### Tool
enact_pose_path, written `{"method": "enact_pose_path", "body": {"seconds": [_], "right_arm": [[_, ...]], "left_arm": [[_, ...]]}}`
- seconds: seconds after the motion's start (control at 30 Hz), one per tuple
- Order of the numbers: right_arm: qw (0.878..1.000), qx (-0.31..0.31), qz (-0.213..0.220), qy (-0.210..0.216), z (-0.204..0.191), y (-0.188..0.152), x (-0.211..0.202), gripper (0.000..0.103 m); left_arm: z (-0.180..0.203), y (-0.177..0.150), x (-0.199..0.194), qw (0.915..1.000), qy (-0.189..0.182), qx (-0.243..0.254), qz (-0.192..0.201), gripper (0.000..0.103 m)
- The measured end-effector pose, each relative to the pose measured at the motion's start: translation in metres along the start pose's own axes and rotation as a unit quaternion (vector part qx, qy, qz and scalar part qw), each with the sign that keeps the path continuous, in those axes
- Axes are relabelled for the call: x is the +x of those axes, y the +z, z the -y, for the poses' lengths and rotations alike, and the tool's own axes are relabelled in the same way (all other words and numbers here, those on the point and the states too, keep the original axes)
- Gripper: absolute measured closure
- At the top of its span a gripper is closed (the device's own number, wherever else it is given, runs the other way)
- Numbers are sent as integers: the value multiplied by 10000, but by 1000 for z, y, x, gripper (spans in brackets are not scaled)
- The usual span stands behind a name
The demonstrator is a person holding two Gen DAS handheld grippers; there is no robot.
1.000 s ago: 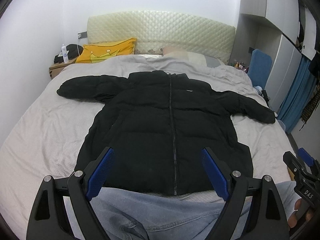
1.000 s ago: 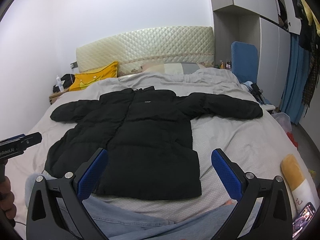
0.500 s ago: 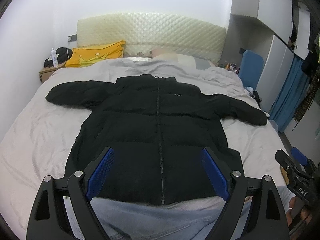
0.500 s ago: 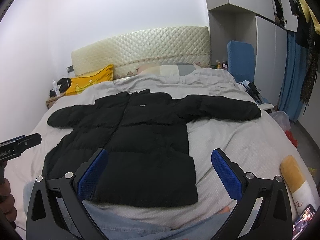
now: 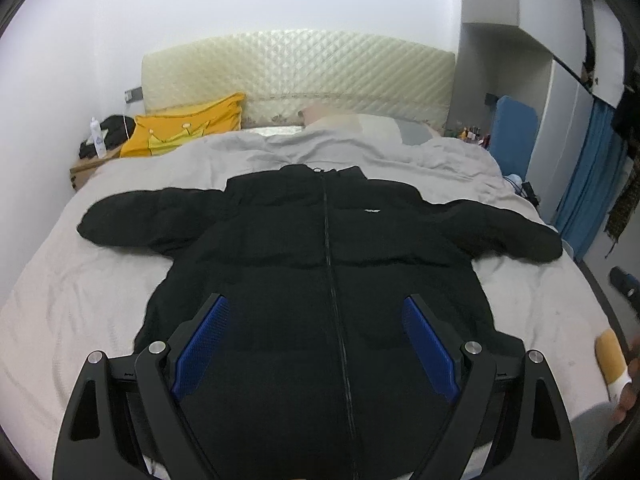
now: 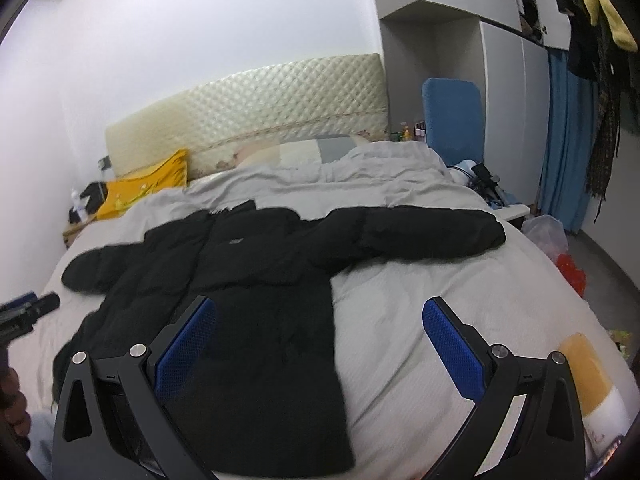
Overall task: Fold large clothes
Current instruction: 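Grasp the jacket sleeve cuff with the right gripper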
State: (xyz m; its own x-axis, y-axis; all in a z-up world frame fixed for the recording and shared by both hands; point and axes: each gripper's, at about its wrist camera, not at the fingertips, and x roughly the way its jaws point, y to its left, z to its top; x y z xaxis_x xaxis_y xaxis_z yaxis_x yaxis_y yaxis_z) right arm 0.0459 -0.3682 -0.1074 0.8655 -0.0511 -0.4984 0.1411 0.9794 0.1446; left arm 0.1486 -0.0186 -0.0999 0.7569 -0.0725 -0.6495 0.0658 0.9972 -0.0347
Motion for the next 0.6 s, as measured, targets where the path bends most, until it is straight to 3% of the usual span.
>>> {"method": "enact_pose_path", "body": {"seconds": [0.17,0.33,0.43,0.6], "right_arm": [[9995,147,180,-232,34,24,30,0],[9986,280,292,-353,71,45,62,0],[9979,484,296,-319,96,56,84,0],[9949,566,276,-783,131,68,138,0]], "left_arm": [[-15,3,55,9997,32,21,-238,14],[-22,-1,83,9996,74,77,-277,14],[-26,-7,91,9996,-113,-3,-258,14],[-33,-13,103,9990,-400,-179,-131,14]]}}
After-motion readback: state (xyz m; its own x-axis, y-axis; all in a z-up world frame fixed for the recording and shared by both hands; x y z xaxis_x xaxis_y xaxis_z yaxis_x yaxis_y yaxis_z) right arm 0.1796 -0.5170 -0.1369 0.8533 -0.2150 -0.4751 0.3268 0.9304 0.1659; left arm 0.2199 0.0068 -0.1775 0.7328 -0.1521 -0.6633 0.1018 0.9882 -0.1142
